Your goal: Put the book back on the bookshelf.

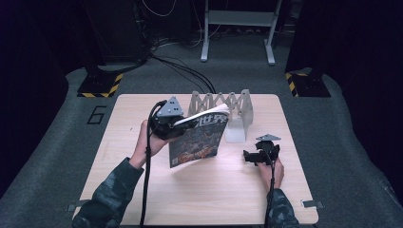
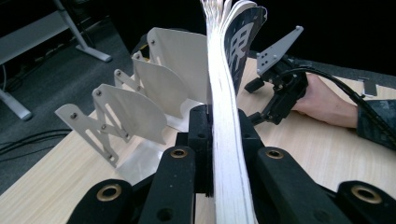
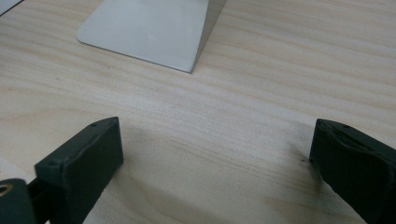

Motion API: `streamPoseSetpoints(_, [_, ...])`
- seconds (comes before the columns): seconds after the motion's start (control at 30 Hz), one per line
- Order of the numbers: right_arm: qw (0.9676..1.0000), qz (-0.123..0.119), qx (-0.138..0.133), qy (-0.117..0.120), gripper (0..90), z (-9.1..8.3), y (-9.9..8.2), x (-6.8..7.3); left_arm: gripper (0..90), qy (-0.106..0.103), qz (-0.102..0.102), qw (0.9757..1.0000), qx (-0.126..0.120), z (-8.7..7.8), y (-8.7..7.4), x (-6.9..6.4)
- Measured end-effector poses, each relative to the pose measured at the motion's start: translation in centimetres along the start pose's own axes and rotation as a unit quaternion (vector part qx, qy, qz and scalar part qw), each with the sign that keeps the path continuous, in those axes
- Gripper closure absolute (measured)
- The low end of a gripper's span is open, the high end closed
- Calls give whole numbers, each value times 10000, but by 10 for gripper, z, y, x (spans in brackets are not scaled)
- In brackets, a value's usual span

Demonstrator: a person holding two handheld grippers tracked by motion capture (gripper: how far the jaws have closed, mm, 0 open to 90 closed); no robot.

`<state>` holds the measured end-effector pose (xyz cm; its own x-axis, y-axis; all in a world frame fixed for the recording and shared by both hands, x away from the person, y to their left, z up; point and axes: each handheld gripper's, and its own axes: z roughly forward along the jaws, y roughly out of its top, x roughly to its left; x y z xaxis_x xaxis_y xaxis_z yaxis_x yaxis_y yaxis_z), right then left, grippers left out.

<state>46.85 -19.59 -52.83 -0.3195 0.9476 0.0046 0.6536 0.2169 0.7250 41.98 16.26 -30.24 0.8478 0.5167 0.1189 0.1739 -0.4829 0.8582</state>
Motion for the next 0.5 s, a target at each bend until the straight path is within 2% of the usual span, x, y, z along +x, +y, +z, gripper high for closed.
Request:
streamPoseSetpoints(0.2, [10000,-5,6,27,20,0,0,0,821,146,-9,9999,14,-4,0,7])
streamPoseSetpoints(0.5, [10000,2,9,36,21,0,0,-1,821,408,-169,9990,-76,-10,-2,18])
